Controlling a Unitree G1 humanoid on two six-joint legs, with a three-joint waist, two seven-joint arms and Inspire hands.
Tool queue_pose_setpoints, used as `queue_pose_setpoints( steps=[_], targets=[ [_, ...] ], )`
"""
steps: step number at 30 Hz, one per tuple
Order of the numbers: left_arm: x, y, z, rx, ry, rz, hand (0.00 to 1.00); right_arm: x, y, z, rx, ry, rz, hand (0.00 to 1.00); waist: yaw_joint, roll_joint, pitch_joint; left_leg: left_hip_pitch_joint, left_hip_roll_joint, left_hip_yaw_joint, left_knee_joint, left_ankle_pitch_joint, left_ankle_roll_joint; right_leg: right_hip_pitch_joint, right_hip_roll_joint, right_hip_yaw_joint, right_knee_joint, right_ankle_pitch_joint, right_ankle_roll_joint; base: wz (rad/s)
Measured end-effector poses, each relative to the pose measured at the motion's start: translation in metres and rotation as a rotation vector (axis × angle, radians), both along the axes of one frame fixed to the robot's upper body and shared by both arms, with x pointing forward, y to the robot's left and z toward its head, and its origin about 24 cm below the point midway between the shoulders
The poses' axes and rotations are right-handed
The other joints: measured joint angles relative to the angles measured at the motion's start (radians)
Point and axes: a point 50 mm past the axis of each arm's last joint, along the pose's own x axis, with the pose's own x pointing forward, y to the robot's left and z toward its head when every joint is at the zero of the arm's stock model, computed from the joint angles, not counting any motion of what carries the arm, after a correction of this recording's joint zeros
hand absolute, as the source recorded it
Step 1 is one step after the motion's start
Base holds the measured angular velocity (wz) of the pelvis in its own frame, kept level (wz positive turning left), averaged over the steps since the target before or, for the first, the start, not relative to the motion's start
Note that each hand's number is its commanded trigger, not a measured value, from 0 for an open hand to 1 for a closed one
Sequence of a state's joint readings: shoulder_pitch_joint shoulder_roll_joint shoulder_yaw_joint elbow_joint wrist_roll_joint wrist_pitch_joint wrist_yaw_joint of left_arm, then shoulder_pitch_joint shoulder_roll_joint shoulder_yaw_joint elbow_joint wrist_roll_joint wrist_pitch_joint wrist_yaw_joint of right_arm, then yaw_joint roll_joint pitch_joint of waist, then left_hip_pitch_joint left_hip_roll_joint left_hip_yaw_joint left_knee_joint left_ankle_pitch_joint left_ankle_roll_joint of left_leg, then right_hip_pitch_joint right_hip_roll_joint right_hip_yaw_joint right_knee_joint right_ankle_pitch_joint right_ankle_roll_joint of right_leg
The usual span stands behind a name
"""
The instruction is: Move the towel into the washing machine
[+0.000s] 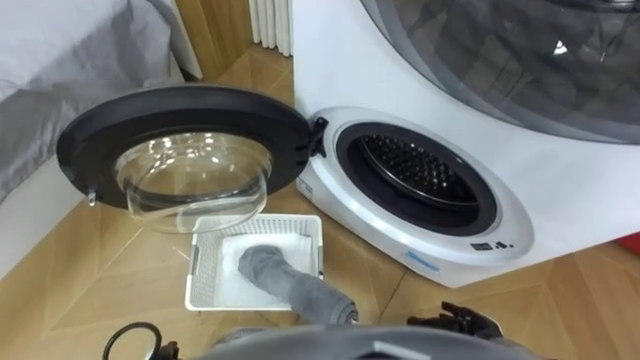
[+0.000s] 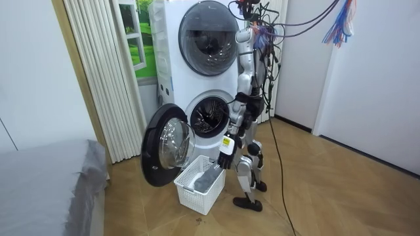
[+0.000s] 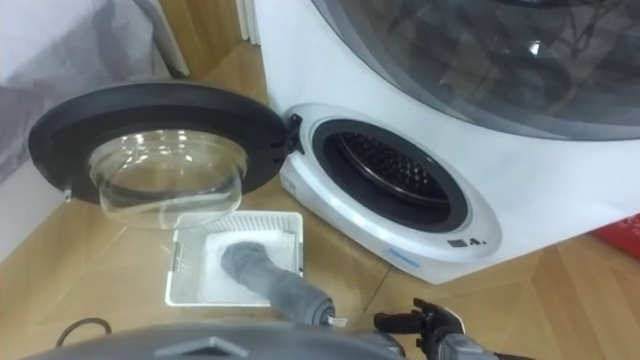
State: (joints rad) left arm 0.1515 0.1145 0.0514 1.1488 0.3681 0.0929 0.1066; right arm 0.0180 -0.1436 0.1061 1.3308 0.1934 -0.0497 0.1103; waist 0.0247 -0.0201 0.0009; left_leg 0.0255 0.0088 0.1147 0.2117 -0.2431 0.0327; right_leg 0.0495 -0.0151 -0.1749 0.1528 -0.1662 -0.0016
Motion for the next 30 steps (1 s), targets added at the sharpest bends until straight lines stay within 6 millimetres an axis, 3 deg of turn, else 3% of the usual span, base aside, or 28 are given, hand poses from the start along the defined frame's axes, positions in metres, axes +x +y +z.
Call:
queue_pose_setpoints(
  steps=[4, 6, 9, 14, 16, 19, 20, 21, 23, 28, 30],
  targets=[
    [0.041, 0.002, 0.007, 0.041, -0.144, -0.093, 0.00, 0.010, 0.001, 0.001, 0.000, -0.020, 0.044, 0.00, -0.004, 0.002, 0.0017, -0.038, -0.001, -0.007, 0.016, 0.002, 0.001, -0.028, -0.001, -0.004, 0.004, 0.000, -0.001, 0.06],
    [0.066, -0.001, 0.013, 0.053, -0.238, -0.147, 0.00, 0.015, 0.002, 0.002, 0.010, -0.034, 0.067, 0.00, -0.015, 0.010, 0.0068, -0.056, -0.001, -0.003, 0.019, 0.004, 0.003, -0.055, -0.003, 0.001, 0.017, 0.001, -0.001, -0.06],
    [0.083, -0.007, 0.017, 0.051, -0.299, -0.201, 0.00, 0.026, 0.005, 0.004, 0.013, -0.056, 0.110, 0.00, -0.021, 0.015, 0.0074, -0.081, -0.002, 0.008, 0.019, 0.008, 0.005, -0.091, -0.004, 0.009, 0.025, 0.001, -0.001, -0.14],
    [0.107, -0.020, 0.020, 0.032, -0.342, -0.285, 0.00, 0.046, 0.008, 0.008, 0.019, -0.099, 0.157, 0.00, -0.047, 0.009, 0.0163, -0.147, 0.004, 0.016, 0.028, 0.012, 0.006, -0.187, -0.007, 0.023, 0.077, 0.000, -0.001, -0.10],
    [0.114, -0.026, 0.020, 0.023, -0.336, -0.308, 0.00, 0.055, 0.010, 0.010, 0.012, -0.117, 0.180, 0.00, -0.053, 0.011, 0.0302, -0.169, 0.009, 0.016, 0.039, 0.013, 0.007, -0.215, -0.008, 0.031, 0.097, 0.000, -0.001, -0.07],
    [0.131, -0.037, 0.025, 0.011, -0.368, -0.350, 0.00, 0.072, 0.016, 0.014, 0.002, -0.157, 0.210, 0.00, -0.064, 0.011, 0.0375, -0.251, 0.009, 0.016, 0.086, 0.013, 0.007, -0.296, -0.014, 0.037, 0.140, 0.000, -0.001, -0.05],
    [0.139, -0.041, 0.028, 0.011, -0.388, -0.365, 0.00, 0.079, 0.020, 0.016, -0.005, -0.171, 0.215, 0.00, -0.066, 0.011, 0.0437, -0.281, 0.011, 0.016, 0.109, 0.013, 0.007, -0.330, -0.015, 0.045, 0.167, 0.000, -0.001, -0.07],
    [0.146, -0.043, 0.031, 0.013, -0.411, -0.376, 0.00, 0.085, 0.024, 0.017, -0.008, -0.185, 0.223, 0.00, -0.071, 0.011, 0.0547, -0.304, 0.011, 0.016, 0.130, 0.013, 0.007, -0.357, -0.016, 0.058, 0.194, 0.000, -0.001, -0.11],
    [0.158, -0.046, 0.036, 0.017, -0.447, -0.395, 0.00, 0.096, 0.028, 0.020, -0.016, -0.214, 0.242, 0.00, -0.071, 0.010, 0.0644, -0.345, 0.012, 0.020, 0.161, 0.013, 0.007, -0.405, -0.018, 0.069, 0.231, 0.000, 0.000, -0.16],
    [0.190, -0.049, 0.054, 0.061, -0.536, -0.430, 0.00, 0.118, 0.034, 0.029, -0.042, -0.270, 0.282, 0.00, -0.075, 0.009, 0.0741, -0.480, 0.011, 0.022, 0.217, 0.012, 0.007, -0.543, -0.019, 0.091, 0.286, 0.000, -0.001, -0.04],
    [0.203, -0.051, 0.062, 0.081, -0.588, -0.440, 0.00, 0.124, 0.038, 0.031, -0.045, -0.289, 0.290, 0.00, -0.077, 0.008, 0.0840, -0.548, 0.011, 0.022, 0.264, 0.009, 0.011, -0.604, -0.016, 0.096, 0.315, -0.002, -0.004, -0.02]
  ],
)
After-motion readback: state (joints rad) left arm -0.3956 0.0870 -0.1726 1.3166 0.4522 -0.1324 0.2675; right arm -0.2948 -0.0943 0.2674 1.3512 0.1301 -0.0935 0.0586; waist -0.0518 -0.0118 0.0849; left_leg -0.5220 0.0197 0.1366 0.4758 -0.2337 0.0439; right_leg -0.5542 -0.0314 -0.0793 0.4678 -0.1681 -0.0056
